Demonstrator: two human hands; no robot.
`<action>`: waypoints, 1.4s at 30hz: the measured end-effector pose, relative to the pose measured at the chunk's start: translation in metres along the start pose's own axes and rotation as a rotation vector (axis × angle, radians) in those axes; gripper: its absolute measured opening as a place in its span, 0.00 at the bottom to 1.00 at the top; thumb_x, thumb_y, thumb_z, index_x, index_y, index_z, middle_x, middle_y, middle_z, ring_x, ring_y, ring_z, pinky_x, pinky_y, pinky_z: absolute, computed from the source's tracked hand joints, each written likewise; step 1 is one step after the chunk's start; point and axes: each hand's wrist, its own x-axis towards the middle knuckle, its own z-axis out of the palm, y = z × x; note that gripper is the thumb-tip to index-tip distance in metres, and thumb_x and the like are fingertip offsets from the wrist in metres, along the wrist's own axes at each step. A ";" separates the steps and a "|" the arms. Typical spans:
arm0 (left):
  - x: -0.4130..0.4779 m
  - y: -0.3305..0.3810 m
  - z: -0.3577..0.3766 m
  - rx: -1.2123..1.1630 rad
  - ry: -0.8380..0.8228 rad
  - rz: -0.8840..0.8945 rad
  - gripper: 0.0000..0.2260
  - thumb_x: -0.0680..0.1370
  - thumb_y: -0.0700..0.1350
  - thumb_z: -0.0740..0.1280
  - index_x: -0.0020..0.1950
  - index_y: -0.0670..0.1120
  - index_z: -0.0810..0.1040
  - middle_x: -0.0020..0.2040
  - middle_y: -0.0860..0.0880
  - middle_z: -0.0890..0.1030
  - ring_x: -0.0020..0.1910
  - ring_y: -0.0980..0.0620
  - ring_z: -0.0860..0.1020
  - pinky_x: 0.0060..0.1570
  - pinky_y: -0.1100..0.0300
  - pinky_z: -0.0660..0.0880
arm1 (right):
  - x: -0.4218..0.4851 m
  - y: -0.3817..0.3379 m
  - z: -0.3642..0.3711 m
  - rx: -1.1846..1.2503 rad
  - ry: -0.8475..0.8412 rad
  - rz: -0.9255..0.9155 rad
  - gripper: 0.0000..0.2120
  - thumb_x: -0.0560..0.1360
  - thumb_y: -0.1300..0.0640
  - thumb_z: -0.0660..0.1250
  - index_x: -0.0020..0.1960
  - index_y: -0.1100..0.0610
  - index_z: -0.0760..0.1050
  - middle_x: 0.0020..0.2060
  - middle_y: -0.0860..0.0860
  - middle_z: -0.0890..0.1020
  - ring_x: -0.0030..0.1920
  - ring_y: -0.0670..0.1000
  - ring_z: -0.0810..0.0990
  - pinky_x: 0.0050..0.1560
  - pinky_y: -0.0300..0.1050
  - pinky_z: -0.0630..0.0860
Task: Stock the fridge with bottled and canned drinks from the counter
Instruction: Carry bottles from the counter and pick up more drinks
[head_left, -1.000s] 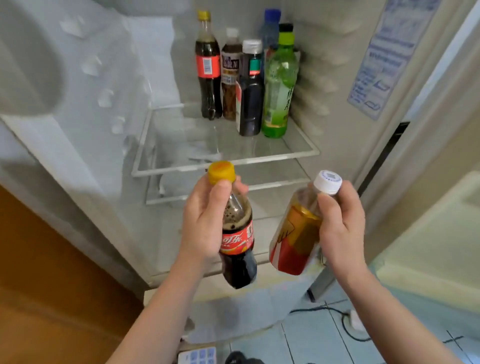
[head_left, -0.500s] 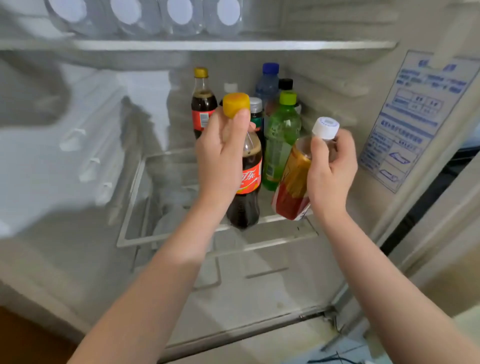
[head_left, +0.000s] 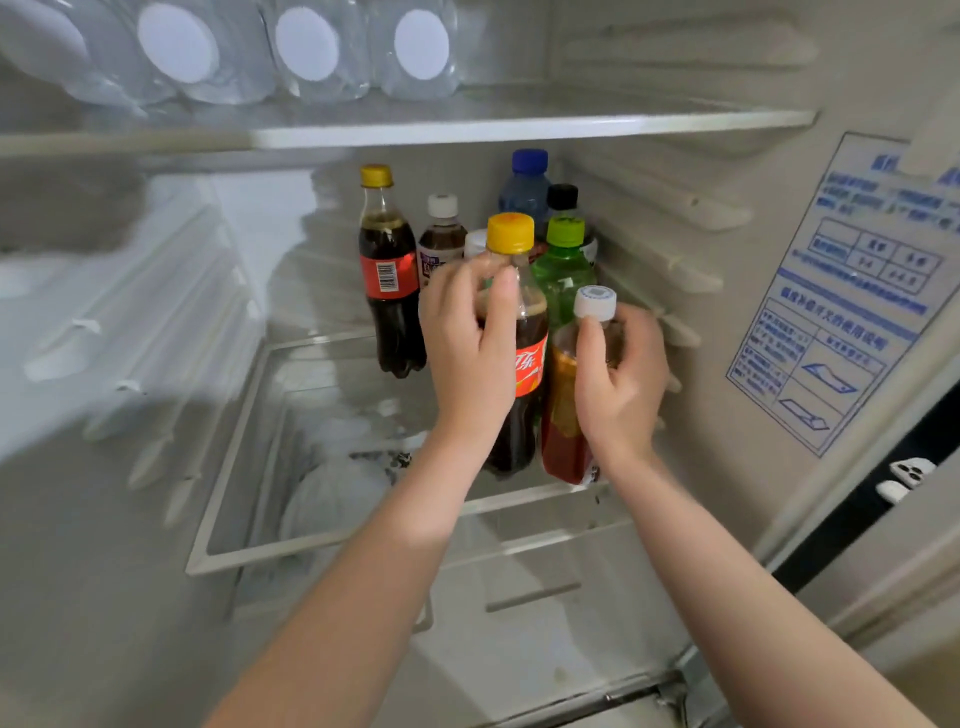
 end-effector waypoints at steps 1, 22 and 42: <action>-0.004 -0.005 0.001 0.035 -0.013 0.006 0.16 0.77 0.53 0.58 0.56 0.44 0.77 0.51 0.56 0.75 0.53 0.58 0.71 0.55 0.64 0.69 | 0.000 0.002 0.001 0.002 0.012 -0.015 0.12 0.75 0.49 0.59 0.49 0.55 0.76 0.42 0.47 0.76 0.44 0.44 0.74 0.46 0.33 0.68; -0.075 0.001 -0.032 0.028 0.011 0.005 0.20 0.77 0.49 0.60 0.69 0.49 0.64 0.66 0.49 0.69 0.65 0.50 0.68 0.62 0.54 0.68 | -0.070 0.003 -0.059 -0.122 -0.211 0.117 0.27 0.77 0.43 0.54 0.71 0.56 0.63 0.71 0.51 0.60 0.70 0.44 0.62 0.69 0.47 0.64; -0.411 -0.039 -0.050 0.242 -1.775 -0.963 0.10 0.81 0.46 0.60 0.58 0.46 0.76 0.52 0.50 0.77 0.46 0.55 0.75 0.38 0.66 0.72 | -0.457 0.047 -0.348 -0.825 -0.500 1.404 0.13 0.78 0.53 0.59 0.61 0.53 0.73 0.57 0.49 0.78 0.52 0.49 0.77 0.49 0.39 0.69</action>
